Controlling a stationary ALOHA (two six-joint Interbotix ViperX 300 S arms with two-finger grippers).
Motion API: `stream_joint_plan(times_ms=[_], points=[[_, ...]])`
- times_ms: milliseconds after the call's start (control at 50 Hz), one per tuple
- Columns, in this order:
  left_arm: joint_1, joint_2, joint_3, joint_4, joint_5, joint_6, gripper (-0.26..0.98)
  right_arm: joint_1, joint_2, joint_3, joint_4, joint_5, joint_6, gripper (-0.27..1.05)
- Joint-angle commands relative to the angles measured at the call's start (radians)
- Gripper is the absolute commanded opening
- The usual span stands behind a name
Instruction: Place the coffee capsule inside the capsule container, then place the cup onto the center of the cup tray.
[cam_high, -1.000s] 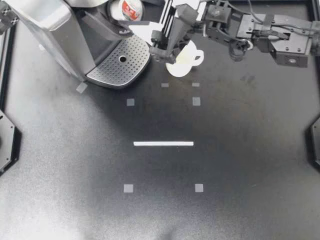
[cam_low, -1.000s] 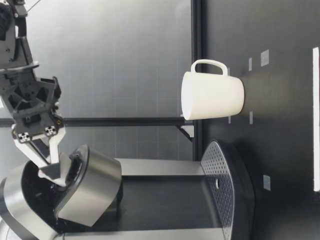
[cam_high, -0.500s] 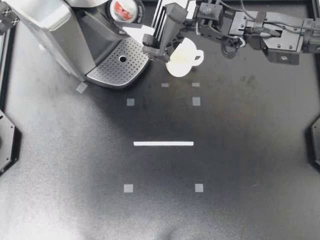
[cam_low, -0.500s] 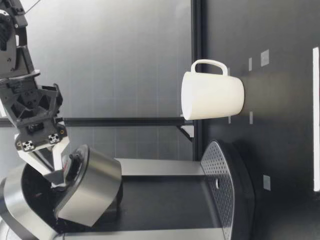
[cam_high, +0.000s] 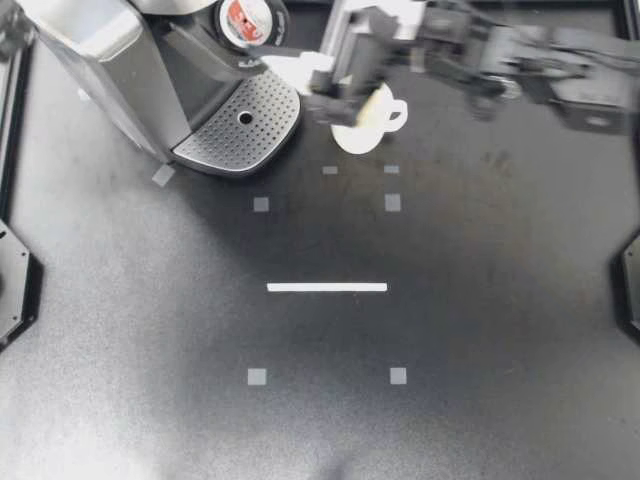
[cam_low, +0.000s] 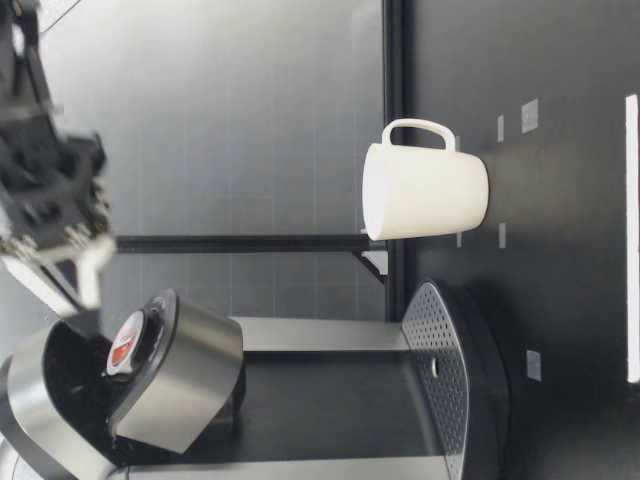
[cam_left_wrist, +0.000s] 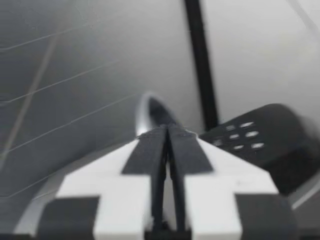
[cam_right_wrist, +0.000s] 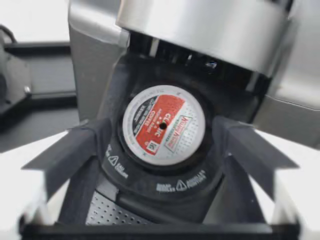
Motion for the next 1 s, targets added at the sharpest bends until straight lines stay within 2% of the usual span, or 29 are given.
stream_joint_plan(times_ms=[0, 240, 460, 620, 760, 980], points=[[0.003, 0.006, -0.014, 0.012, 0.029, -0.002, 0.1, 0.003, -0.084, 0.032, 0.003, -0.043, 0.014, 0.82], [0.006, 0.028, -0.017, 0.021, 0.109, -0.003, 0.1, 0.075, -0.242, 0.173, 0.003, -0.124, 0.035, 0.81], [0.06, 0.083, -0.015, 0.026, 0.12, -0.037, 0.1, 0.12, -0.33, 0.291, 0.003, -0.233, 0.078, 0.76], [0.084, 0.086, 0.003, 0.046, 0.11, -0.104, 0.1, 0.12, -0.385, 0.376, 0.002, -0.342, 0.117, 0.65], [0.084, 0.1, 0.005, 0.052, 0.081, -0.137, 0.1, 0.12, -0.416, 0.416, 0.002, -0.39, 0.126, 0.59], [0.084, 0.135, -0.002, 0.052, 0.038, -0.164, 0.1, 0.118, -0.428, 0.434, 0.0, -0.396, 0.132, 0.59]])
